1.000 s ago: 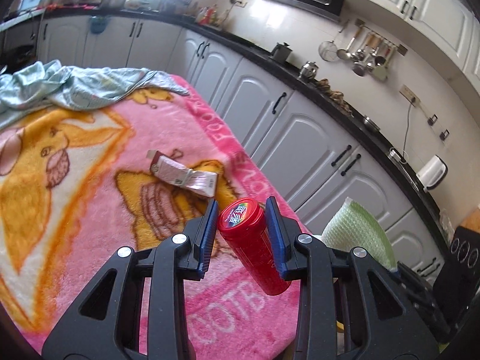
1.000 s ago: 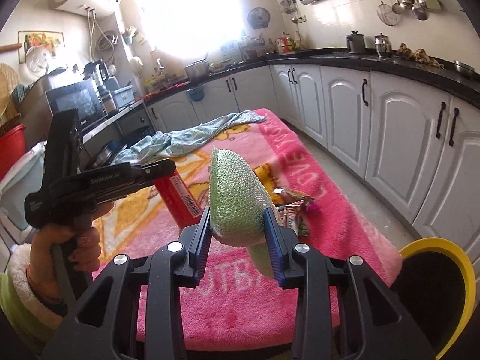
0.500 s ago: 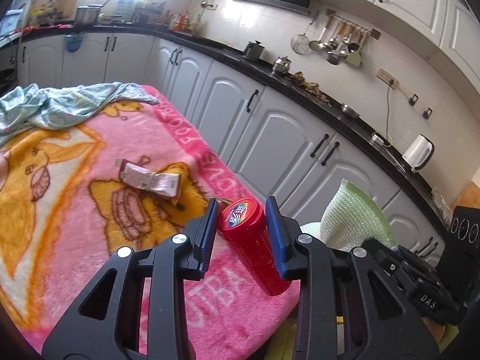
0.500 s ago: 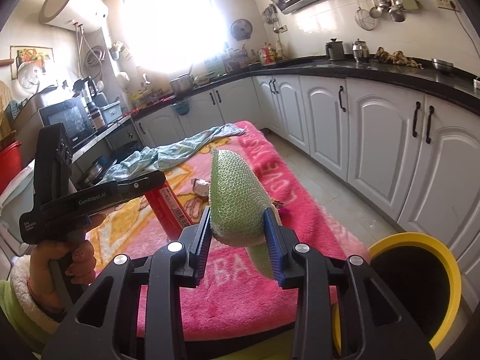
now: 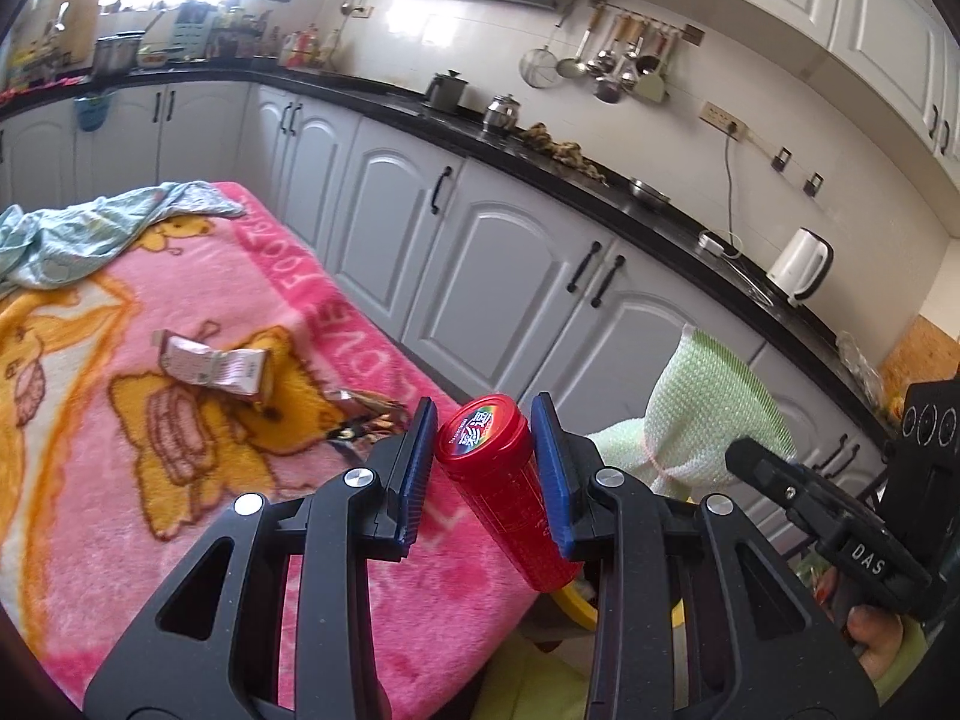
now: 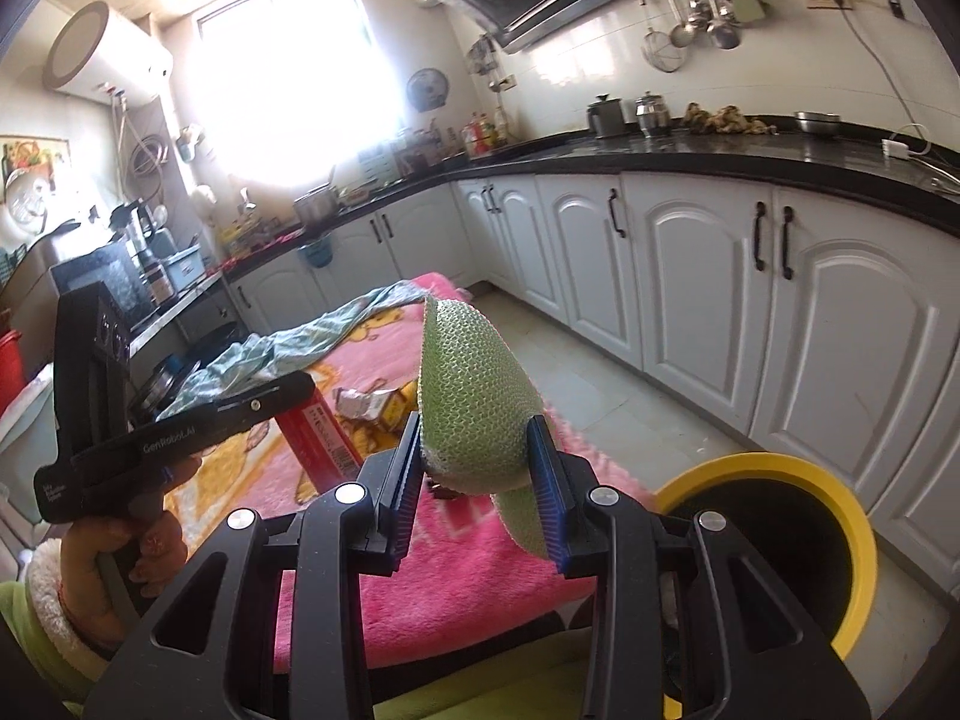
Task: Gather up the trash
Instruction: 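Carry the red cylinder and green sponge over the yellow bin with both grippers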
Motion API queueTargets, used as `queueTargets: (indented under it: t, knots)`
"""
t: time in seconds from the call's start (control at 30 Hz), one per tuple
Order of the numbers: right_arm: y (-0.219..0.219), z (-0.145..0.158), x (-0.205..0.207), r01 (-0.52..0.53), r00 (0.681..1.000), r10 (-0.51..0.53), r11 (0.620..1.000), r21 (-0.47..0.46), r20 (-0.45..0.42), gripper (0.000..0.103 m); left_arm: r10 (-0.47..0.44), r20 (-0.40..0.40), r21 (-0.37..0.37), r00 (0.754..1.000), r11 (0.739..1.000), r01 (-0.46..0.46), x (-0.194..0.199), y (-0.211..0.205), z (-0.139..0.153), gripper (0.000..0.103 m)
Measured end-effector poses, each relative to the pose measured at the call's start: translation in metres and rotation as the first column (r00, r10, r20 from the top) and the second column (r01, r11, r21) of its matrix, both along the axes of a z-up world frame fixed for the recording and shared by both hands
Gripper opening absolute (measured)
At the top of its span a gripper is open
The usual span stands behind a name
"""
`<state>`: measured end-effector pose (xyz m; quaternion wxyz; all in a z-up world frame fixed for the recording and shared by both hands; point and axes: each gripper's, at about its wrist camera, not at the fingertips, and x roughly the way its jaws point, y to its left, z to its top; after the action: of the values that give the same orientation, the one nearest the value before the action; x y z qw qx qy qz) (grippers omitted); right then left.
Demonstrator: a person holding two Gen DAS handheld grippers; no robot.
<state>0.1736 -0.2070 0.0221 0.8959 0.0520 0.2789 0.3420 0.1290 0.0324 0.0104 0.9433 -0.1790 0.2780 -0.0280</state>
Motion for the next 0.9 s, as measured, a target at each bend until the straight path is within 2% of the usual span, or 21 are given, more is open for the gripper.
queueTargets:
  t: [0.47,0.9]
  knots:
    - [-0.051,0.002,-0.001,0.111,0.994,-0.111,0.993,0.047,-0.001,0.032,-0.105,-0.001,0.042,0.994,0.994,0.105,0.012,-0.053,-0.003,0.025]
    - [-0.09,0.003,-0.003,0.217,0.976,-0.219,0.974,0.069,0.012,0.032,-0.182,-0.002,0.06,0.983,0.982,0.182,0.022,-0.085,-0.006,0.025]
